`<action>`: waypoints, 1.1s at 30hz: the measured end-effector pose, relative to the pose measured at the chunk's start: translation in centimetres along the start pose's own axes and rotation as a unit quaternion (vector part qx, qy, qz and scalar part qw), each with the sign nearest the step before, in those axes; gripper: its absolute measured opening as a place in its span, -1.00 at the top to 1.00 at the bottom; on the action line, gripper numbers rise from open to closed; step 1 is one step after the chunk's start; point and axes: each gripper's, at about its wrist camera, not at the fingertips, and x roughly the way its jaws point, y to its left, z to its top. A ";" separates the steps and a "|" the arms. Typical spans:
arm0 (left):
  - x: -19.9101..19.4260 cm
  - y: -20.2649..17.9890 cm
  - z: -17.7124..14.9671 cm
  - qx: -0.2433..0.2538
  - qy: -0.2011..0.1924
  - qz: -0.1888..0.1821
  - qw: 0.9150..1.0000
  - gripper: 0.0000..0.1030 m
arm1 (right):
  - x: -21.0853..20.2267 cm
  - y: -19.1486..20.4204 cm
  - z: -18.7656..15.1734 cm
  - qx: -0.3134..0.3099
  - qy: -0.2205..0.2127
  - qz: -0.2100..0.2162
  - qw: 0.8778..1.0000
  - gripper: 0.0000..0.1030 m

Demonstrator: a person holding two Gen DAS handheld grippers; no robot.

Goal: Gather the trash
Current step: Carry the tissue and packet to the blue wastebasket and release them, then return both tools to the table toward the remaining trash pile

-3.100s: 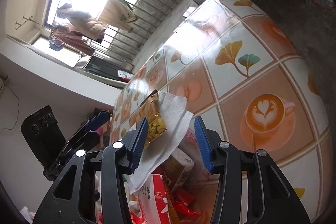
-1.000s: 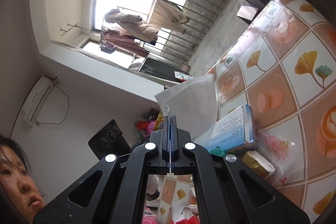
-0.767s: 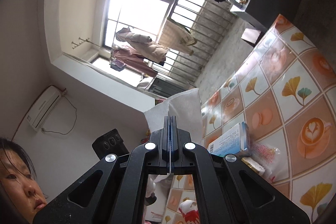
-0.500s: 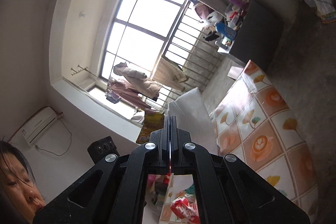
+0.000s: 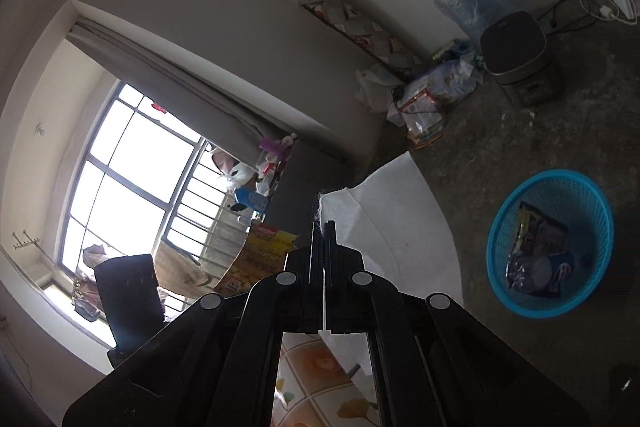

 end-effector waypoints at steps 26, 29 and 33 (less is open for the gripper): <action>17.4 -3.8 4.5 0.011 0.055 -0.030 0.998 -0.42 | 3.6 -9.4 2.1 -0.045 -0.024 -0.188 0.981 -0.19; 13.0 -3.5 5.0 0.016 0.019 -0.024 0.999 -0.45 | 2.8 -5.7 1.7 -0.107 -0.037 -0.184 0.976 -0.41; 6.1 -2.4 4.6 0.013 -0.033 0.003 0.999 -0.58 | 1.4 -0.3 1.0 -0.175 -0.057 -0.154 0.971 -0.83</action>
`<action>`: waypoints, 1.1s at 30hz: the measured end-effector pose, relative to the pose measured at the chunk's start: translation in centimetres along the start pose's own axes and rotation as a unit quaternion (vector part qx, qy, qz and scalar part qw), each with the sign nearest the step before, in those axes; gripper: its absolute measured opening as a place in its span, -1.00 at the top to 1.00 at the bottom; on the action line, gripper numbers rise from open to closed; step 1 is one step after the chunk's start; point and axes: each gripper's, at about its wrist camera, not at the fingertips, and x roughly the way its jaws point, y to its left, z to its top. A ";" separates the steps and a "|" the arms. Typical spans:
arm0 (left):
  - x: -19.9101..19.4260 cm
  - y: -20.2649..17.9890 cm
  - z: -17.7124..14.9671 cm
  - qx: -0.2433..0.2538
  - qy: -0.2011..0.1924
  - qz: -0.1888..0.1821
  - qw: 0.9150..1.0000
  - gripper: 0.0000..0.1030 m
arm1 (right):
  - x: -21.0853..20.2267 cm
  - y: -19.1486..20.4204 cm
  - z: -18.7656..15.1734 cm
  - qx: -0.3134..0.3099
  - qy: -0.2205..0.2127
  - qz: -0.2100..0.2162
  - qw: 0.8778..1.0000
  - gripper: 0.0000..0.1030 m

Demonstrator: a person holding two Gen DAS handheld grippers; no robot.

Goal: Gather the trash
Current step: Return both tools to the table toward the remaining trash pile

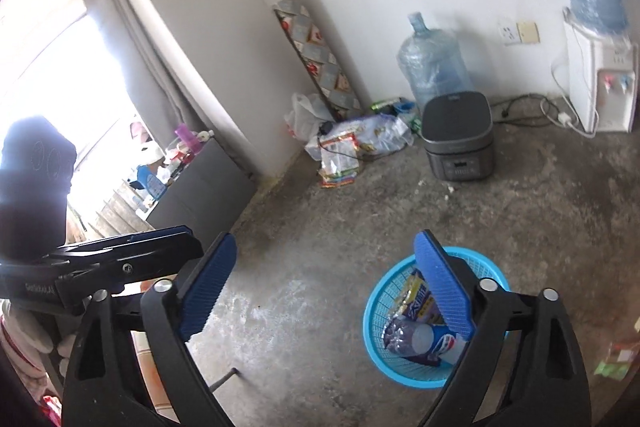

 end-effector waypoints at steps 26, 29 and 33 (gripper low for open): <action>-38.2 10.0 -27.6 -0.264 -0.220 0.222 0.912 -0.89 | -5.7 25.1 -5.6 -0.170 0.058 0.164 0.970 -0.84; -41.8 11.1 -33.4 -0.303 -0.240 0.253 0.887 -0.89 | -5.2 28.4 -8.9 -0.223 0.062 0.170 0.958 -0.84; -44.6 11.6 -39.9 -0.328 -0.261 0.296 0.858 -0.89 | -4.2 31.5 -11.9 -0.263 0.078 0.190 0.942 -0.84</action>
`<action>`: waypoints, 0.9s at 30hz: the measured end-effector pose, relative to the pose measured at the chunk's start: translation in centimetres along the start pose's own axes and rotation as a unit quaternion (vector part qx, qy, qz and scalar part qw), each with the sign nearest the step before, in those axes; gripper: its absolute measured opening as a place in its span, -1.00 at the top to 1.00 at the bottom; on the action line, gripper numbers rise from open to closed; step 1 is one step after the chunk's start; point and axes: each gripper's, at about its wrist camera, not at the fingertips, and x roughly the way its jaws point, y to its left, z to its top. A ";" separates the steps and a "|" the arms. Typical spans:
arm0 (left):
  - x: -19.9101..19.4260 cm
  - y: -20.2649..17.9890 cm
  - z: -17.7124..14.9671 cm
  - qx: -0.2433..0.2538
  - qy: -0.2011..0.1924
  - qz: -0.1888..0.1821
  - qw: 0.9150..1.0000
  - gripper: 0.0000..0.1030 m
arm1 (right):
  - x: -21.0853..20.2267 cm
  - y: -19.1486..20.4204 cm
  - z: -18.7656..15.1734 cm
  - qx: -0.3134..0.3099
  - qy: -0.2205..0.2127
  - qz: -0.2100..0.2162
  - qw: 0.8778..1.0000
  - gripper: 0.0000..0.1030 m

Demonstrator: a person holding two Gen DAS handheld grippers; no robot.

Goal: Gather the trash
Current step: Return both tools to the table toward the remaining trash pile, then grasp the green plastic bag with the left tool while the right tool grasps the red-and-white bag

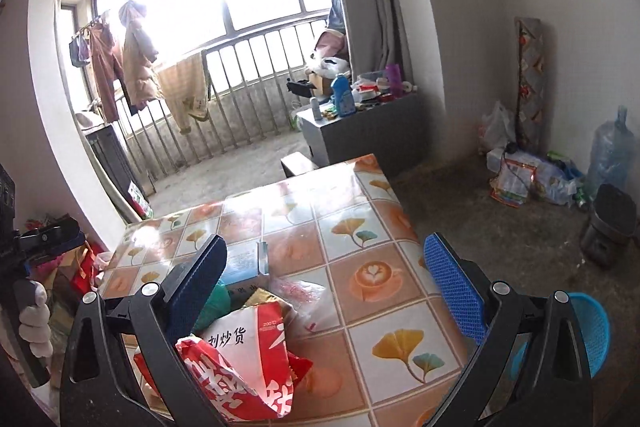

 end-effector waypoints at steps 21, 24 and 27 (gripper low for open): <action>10.4 1.8 -6.1 0.055 0.095 -0.087 0.990 -0.17 | -1.8 0.8 -7.1 0.107 0.223 0.165 0.955 -0.58; 11.8 1.1 -6.9 0.074 0.116 -0.082 0.987 0.03 | -0.9 0.0 -8.9 0.160 0.251 0.181 0.937 -0.54; 11.9 0.7 -7.3 0.081 0.120 -0.073 0.987 0.17 | 0.1 0.2 -9.4 0.179 0.264 0.186 0.929 -0.26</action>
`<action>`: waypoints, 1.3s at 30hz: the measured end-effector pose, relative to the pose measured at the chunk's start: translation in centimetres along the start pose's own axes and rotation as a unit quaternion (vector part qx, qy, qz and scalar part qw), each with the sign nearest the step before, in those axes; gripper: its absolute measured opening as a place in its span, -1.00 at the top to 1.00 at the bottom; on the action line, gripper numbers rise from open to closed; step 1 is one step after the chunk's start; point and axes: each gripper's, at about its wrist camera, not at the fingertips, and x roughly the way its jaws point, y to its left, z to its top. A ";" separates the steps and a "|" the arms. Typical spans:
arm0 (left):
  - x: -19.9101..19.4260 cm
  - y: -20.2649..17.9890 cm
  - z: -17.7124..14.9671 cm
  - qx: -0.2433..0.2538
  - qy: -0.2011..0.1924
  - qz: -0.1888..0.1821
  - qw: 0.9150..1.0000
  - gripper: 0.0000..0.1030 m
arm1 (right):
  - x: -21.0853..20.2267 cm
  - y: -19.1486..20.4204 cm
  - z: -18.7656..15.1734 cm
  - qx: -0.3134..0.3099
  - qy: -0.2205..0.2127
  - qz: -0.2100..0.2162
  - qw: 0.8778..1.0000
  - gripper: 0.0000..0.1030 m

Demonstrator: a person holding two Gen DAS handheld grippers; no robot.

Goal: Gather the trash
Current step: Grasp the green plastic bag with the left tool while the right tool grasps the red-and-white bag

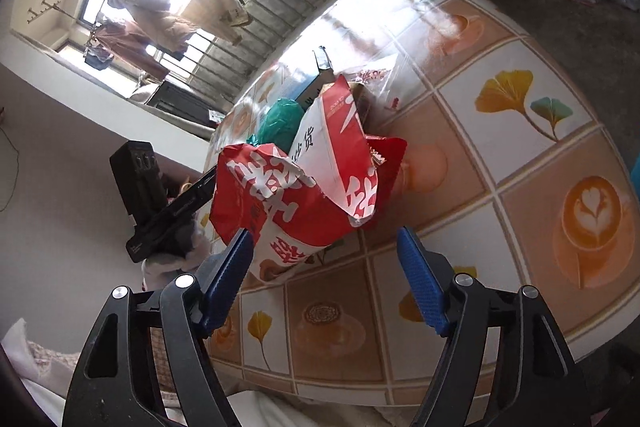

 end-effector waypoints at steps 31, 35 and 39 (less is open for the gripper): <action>1.0 -1.0 -0.5 0.027 0.027 0.054 0.998 -0.13 | -0.3 -0.6 0.7 0.033 -0.033 0.041 0.998 0.27; 0.6 -1.3 -0.7 0.036 0.027 0.069 0.997 -0.07 | -0.5 -0.6 0.8 0.036 -0.033 0.056 0.997 0.33; -0.6 -1.1 -0.6 0.031 0.016 0.071 0.997 -0.05 | -1.2 -0.5 0.8 0.035 -0.038 0.082 0.995 0.39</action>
